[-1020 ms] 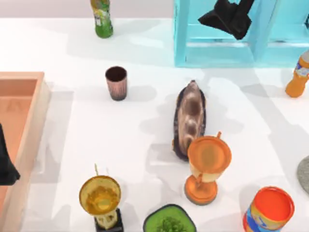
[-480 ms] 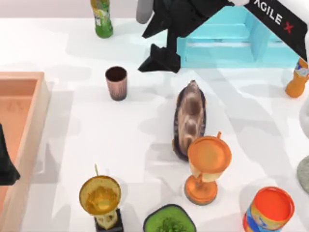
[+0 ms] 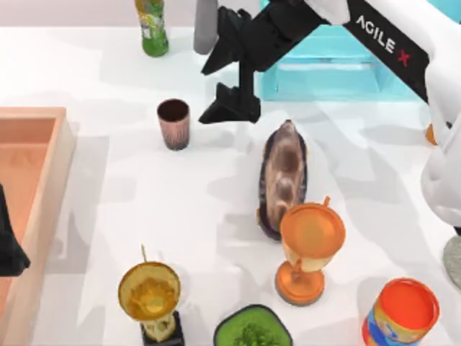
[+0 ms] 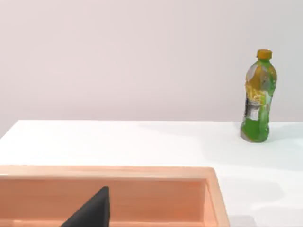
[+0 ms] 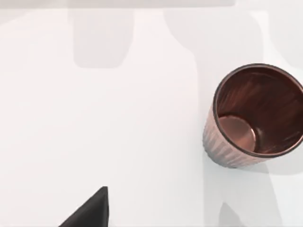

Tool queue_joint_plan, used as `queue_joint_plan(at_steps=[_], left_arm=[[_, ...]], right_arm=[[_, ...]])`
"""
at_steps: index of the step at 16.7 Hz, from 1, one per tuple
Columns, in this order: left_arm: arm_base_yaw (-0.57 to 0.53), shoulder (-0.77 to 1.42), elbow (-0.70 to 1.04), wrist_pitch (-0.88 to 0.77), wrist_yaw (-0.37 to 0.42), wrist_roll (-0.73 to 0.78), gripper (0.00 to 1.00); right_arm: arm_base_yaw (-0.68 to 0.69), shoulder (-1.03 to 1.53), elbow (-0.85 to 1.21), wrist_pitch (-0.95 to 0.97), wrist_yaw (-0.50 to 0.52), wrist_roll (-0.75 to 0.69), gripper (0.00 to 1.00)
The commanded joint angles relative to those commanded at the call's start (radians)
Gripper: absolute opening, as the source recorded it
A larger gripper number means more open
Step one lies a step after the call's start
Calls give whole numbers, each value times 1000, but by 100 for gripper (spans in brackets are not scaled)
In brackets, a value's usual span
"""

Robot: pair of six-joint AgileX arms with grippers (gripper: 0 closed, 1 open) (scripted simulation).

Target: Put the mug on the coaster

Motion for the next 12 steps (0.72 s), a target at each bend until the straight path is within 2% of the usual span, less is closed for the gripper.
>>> queue_joint_plan(at_steps=[3, 12], left_arm=[[0, 0, 0, 0, 0, 0, 100], [0, 0, 0, 0, 0, 0, 100]], right_arm=[[3, 19, 12, 9, 3, 7, 100], [100, 276, 235, 104, 45, 110, 100]])
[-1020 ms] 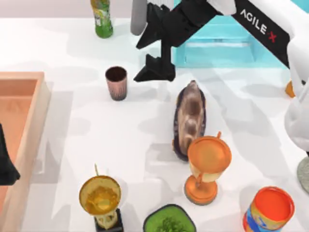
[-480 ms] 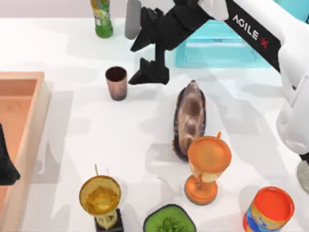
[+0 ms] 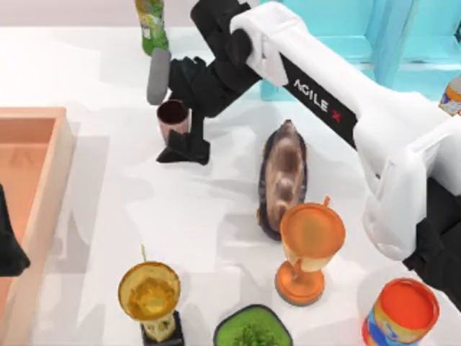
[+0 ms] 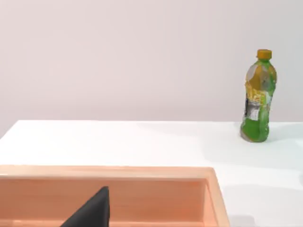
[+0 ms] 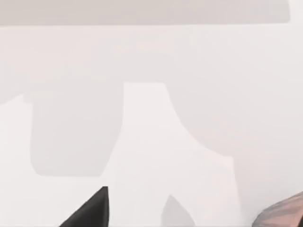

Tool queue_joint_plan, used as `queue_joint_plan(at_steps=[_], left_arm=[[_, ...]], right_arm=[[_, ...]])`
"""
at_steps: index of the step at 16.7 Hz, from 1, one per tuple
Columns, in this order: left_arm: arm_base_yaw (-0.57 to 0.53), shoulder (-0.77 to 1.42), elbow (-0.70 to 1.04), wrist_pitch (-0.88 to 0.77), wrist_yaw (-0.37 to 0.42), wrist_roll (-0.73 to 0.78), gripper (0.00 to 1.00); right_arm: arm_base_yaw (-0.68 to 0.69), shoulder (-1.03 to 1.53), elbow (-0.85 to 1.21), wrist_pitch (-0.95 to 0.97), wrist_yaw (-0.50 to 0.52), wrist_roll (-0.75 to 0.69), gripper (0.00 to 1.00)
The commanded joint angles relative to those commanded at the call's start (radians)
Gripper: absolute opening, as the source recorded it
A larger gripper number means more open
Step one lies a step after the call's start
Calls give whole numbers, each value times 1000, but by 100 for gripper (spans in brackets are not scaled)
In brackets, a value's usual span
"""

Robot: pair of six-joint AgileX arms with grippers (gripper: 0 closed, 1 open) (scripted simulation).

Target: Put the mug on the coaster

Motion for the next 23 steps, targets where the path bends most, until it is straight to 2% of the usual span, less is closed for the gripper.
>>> queue_joint_plan(at_steps=[4, 17, 23], left_arm=[[0, 0, 0, 0, 0, 0, 100], [0, 0, 0, 0, 0, 0, 100], [0, 0, 0, 0, 0, 0, 100]], right_arm=[[0, 1, 1, 1, 0, 1, 100], [0, 1, 1, 1, 0, 1, 2], [0, 1, 1, 1, 0, 1, 0]])
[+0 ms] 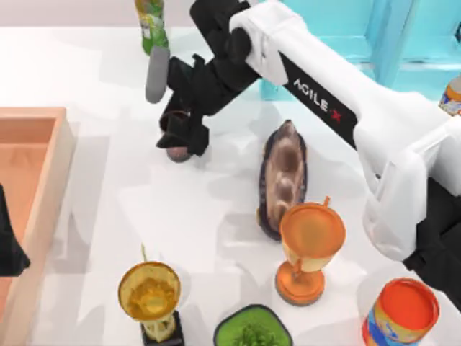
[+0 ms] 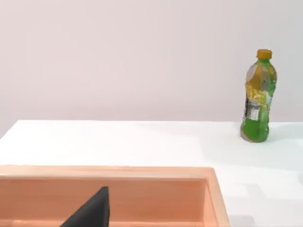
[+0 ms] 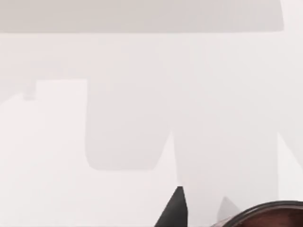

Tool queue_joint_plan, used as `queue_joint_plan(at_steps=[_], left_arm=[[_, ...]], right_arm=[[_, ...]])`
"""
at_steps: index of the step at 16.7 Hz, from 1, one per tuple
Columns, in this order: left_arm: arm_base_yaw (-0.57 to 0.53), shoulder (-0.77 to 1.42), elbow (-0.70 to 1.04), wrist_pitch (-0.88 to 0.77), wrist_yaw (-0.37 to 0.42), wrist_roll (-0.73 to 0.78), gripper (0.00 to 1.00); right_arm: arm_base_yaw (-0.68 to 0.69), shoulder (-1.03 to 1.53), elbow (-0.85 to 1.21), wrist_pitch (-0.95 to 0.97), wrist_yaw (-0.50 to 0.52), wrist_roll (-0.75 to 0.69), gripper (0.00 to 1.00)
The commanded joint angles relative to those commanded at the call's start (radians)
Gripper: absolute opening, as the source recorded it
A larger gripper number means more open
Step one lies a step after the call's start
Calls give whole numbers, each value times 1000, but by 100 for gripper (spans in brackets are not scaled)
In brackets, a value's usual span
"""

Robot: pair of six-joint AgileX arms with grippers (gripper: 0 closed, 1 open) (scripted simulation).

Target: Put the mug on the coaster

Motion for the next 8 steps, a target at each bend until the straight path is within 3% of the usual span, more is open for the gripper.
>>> queue_joint_plan(at_steps=[8], left_arm=[[0, 0, 0, 0, 0, 0, 100]], right_arm=[[-5, -100, -62, 42, 40, 26, 0]])
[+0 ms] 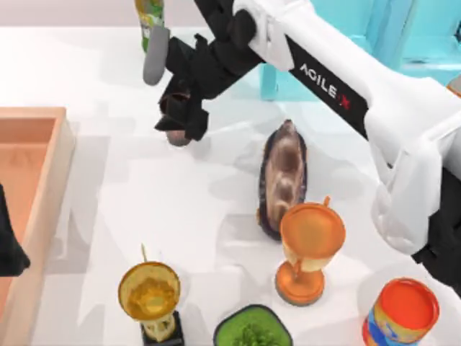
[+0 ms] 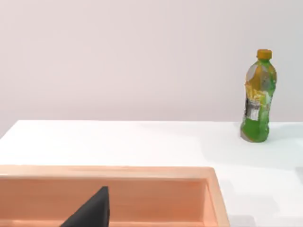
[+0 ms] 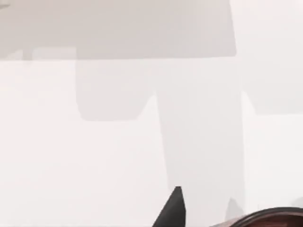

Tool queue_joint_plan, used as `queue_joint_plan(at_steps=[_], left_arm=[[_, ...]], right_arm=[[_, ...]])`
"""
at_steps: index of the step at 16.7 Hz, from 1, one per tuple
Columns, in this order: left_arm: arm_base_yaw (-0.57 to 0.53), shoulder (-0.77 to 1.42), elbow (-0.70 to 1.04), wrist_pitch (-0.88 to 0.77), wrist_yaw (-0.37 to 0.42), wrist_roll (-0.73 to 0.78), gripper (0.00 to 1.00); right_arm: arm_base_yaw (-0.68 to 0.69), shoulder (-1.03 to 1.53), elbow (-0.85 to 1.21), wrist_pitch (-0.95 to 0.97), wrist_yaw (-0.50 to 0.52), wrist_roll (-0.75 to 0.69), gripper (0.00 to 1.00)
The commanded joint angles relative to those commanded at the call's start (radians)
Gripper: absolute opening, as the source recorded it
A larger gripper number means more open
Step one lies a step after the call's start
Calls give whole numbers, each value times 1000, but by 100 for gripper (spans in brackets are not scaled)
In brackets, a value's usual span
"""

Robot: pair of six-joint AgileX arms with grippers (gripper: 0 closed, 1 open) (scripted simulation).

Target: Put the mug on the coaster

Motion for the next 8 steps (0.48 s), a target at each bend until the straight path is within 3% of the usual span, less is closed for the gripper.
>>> queue_joint_plan(at_steps=[4, 8], left_arm=[[0, 0, 0, 0, 0, 0, 100], [0, 0, 0, 0, 0, 0, 100]], right_arm=[[-46, -262, -211, 83, 96, 77, 0], [-157, -642, -584, 190, 224, 205, 0]])
